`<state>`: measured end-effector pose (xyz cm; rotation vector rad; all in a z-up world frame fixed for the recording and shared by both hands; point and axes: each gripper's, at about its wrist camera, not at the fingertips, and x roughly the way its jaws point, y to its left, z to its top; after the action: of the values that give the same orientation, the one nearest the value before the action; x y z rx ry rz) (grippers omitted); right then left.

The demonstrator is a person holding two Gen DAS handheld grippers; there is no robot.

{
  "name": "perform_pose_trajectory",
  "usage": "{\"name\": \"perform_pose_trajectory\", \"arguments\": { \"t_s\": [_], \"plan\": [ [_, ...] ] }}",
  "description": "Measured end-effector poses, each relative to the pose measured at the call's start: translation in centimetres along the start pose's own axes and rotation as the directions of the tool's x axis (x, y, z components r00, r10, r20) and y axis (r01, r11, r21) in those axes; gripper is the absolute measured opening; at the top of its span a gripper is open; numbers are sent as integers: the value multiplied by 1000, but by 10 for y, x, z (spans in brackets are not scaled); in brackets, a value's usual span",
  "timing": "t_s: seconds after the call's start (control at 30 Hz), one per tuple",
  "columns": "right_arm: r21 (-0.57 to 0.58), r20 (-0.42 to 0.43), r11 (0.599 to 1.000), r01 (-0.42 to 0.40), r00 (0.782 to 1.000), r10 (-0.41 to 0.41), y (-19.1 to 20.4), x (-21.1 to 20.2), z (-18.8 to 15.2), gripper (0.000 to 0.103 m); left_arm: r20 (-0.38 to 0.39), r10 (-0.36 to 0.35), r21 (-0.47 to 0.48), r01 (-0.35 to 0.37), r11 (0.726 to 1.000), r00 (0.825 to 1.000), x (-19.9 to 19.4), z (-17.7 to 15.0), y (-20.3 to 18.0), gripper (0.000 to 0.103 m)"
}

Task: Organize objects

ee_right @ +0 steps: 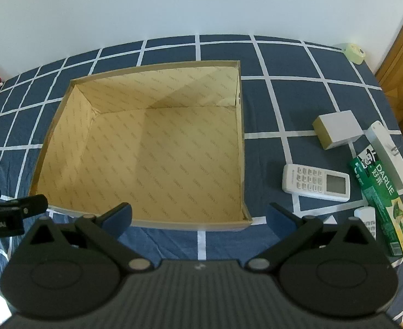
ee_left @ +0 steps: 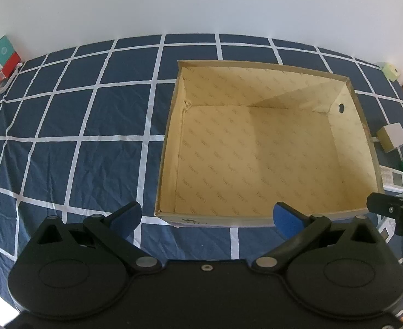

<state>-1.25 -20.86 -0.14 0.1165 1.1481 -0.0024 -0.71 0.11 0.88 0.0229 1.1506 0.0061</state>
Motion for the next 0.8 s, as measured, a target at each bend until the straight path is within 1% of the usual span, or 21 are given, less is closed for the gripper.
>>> {"name": "perform_pose_trajectory", "arguments": {
  "t_s": [0.8],
  "plan": [
    [-5, 4, 1000, -8, 1000, 8, 0, -4, -1, 103, 9, 13, 1, -13, 1000, 1000, -6, -1, -1, 103]
  ]
}}
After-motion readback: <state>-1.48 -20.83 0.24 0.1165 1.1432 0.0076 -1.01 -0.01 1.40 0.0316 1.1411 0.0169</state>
